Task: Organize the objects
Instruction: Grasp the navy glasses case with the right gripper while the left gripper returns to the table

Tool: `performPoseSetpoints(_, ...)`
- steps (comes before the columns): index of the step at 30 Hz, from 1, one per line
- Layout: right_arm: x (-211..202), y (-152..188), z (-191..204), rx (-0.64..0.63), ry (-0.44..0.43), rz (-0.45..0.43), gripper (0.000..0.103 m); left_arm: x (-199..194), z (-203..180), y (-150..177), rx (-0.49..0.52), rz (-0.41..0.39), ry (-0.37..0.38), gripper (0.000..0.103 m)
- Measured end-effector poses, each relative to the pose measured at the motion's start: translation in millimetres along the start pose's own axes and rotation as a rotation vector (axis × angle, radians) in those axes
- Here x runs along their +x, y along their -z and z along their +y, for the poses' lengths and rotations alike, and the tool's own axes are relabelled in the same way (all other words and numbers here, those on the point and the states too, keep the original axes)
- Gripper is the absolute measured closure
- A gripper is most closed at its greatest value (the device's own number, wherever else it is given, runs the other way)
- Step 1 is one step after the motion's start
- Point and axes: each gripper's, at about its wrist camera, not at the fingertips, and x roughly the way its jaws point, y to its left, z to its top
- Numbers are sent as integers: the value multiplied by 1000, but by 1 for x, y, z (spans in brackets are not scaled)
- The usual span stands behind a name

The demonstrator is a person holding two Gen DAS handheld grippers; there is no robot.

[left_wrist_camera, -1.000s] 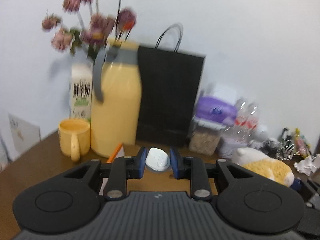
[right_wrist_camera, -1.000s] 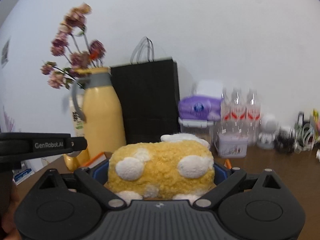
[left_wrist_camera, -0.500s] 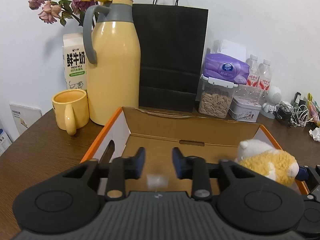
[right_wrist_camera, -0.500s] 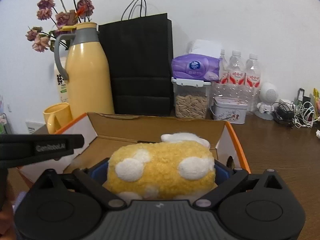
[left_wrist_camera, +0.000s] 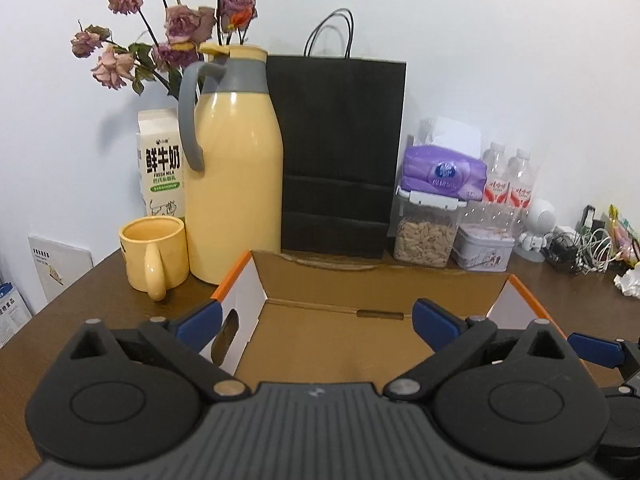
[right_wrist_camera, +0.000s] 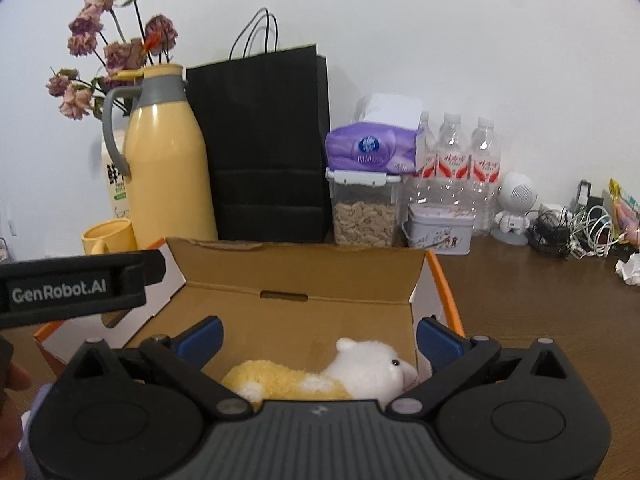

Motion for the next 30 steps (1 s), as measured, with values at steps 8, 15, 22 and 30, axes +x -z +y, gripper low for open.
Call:
performPoseSetpoints(8, -45, -2, -3, -36, -1, -84, 0, -44, 10, -9, 0, -74, 19, 0)
performPoseSetpoints(15, -94, 2, 2, -80, -25, -115, 0, -79, 27, -16, 16, -88, 21, 0)
performPoseSetpoints(22, -124, 33, 4, -90, -18, -56, 0, -114, 51, -1, 32, -61, -5, 0)
performPoseSetpoints(30, -149, 69, 1, -83, -7, 15, 0, -144, 76, 33, 40, 9, -43, 0)
